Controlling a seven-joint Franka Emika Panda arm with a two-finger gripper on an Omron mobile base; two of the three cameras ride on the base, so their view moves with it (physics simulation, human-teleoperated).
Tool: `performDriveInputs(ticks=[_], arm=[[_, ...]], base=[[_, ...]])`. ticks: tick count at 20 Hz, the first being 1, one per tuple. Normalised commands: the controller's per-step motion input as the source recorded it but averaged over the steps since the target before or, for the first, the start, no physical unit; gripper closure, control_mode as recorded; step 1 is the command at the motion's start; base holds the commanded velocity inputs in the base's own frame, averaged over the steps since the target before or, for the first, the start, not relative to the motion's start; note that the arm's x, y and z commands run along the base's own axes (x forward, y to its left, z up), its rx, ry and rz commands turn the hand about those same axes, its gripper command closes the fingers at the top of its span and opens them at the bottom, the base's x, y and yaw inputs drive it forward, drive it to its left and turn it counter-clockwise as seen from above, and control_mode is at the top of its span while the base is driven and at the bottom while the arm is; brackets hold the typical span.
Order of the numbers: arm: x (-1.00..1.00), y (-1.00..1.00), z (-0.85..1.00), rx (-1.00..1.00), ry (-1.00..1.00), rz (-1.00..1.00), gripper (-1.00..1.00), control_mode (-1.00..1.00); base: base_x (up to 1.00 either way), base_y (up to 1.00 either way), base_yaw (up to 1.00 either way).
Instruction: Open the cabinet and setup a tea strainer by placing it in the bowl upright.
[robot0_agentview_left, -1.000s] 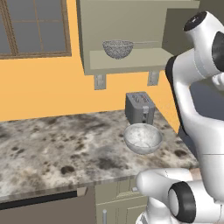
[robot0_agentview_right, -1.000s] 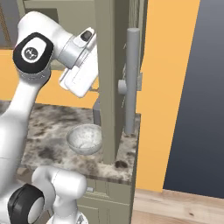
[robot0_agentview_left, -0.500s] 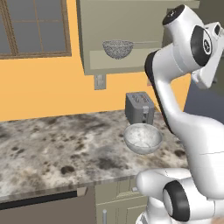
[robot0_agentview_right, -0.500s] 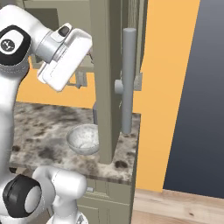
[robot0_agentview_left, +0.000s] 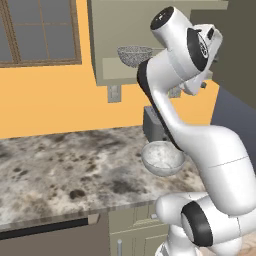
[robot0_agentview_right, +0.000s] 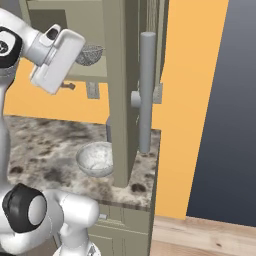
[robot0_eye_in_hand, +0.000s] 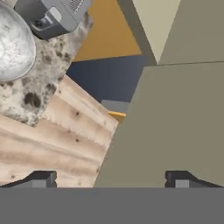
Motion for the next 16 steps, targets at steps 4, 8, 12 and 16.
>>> performDriveInputs(ticks=[4,8,12,16], arm=[[0.72,0.34,0.0,0.08,-0.15,0.17,-1.0,-1.0],[0.57,0.2,0.0,0.28,-0.08,0.34,-1.0,-1.0],[0.69,0.1,0.01,0.34,-0.01,0.35,-1.0,-1.0],[0.75,0.19,0.07,0.16,0.0,0.09,-1.0,-1.0]], base=[[0.0,0.0,0.0],[0.0,0.0,0.0],[0.0,0.0,0.0],[0.0,0.0,0.0]])
